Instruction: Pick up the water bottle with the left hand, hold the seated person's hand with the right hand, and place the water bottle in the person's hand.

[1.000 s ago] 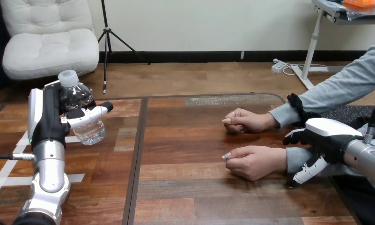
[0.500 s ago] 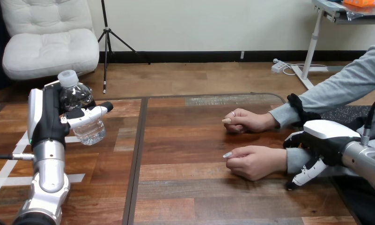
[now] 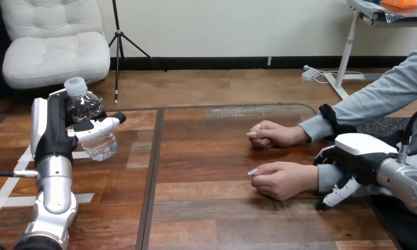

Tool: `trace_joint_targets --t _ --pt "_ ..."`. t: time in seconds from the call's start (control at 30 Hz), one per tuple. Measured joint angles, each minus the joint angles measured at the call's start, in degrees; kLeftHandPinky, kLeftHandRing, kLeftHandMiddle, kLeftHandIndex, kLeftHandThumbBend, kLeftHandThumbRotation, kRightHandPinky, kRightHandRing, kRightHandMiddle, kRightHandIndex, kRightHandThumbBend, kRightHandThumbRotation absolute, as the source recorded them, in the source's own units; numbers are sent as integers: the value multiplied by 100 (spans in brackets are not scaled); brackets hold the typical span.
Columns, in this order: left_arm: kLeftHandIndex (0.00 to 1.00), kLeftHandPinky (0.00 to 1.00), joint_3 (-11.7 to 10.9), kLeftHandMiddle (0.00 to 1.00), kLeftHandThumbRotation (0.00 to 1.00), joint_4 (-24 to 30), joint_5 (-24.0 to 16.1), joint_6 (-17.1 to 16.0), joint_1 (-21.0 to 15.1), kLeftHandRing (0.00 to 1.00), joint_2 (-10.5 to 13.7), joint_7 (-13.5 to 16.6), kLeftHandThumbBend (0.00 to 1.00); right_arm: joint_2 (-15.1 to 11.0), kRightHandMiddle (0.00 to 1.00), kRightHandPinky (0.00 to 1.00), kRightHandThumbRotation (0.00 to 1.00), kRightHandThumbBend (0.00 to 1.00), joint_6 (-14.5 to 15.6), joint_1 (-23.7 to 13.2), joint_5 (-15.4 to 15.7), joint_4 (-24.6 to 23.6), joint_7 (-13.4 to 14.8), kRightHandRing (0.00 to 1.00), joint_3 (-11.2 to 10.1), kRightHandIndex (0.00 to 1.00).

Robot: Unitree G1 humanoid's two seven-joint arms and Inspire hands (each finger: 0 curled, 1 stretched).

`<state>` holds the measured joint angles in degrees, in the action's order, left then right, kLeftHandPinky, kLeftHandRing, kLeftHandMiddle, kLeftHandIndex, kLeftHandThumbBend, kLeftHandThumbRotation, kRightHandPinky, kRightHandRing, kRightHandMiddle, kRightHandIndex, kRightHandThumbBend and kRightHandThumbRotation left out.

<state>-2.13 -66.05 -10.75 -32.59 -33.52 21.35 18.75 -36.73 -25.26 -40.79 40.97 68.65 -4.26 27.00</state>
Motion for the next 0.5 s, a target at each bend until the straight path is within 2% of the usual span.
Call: trace_joint_targets --t 0.27,0.5 --pt "46 37 -3 47 0 2 1 0 1 43 -1 -5 73 66 72 59 26 93 -19 -21 5 34 74 70 13 71" --pt "46 38 -10 47 0 3 5 0 3 44 0 -12 73 95 66 54 19 88 -21 -41 -37 43 88 62 7 65"
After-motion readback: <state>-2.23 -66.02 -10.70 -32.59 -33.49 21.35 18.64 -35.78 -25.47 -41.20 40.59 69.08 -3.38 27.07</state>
